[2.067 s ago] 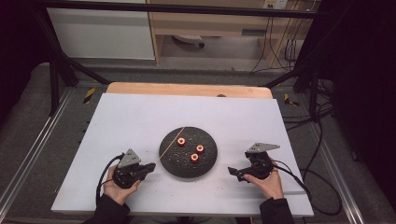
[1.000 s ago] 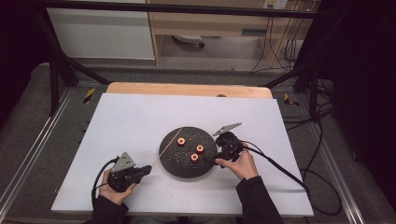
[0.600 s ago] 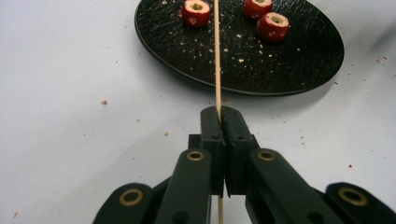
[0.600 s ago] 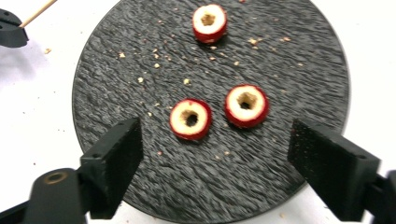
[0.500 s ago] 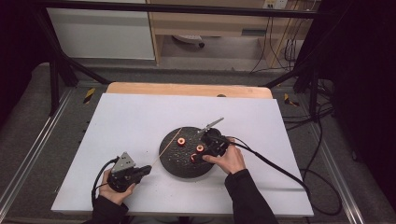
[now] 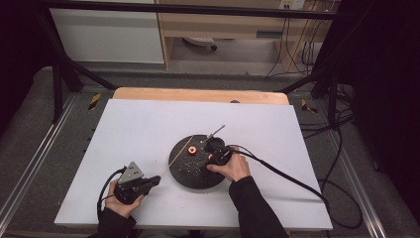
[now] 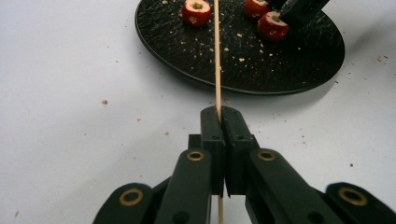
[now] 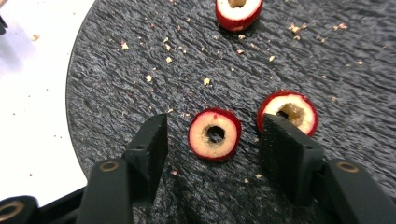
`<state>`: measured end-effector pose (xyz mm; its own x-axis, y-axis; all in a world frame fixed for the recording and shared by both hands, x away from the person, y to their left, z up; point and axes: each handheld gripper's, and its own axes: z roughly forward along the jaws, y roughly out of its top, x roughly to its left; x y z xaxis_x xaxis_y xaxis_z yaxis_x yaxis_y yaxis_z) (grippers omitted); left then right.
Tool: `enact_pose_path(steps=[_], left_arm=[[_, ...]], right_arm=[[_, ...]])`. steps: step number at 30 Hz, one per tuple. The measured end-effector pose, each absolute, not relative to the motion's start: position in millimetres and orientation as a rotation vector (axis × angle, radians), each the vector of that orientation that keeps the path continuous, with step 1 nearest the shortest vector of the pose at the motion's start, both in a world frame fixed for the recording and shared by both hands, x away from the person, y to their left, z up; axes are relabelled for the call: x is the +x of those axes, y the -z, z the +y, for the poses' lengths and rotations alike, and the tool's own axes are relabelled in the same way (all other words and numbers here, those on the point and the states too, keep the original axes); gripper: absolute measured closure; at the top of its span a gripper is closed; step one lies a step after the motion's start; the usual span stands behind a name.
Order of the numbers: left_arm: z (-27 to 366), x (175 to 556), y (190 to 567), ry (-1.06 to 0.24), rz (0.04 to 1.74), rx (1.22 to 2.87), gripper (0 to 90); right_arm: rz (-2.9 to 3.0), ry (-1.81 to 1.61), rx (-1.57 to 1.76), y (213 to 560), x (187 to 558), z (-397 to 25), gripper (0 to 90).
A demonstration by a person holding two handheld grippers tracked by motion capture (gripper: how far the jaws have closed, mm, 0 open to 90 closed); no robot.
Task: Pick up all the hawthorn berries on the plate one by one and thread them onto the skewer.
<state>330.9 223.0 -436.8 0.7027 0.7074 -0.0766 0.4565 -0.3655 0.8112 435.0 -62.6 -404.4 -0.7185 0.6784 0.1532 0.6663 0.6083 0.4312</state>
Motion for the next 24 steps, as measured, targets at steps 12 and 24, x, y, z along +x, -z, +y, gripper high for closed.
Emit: enact_pose_path(steps=[12,24], left_arm=[[223.3,331.0,436.4,-0.36,0.891,2.025,88.2],[223.0,330.3,435.9,-0.363,0.888,2.027,88.2]], right_arm=[[2.826,-0.731,1.188,409.3,441.9,-62.2,56.4],[2.837,-0.722,1.243,411.6,445.6,-61.9,60.2]])
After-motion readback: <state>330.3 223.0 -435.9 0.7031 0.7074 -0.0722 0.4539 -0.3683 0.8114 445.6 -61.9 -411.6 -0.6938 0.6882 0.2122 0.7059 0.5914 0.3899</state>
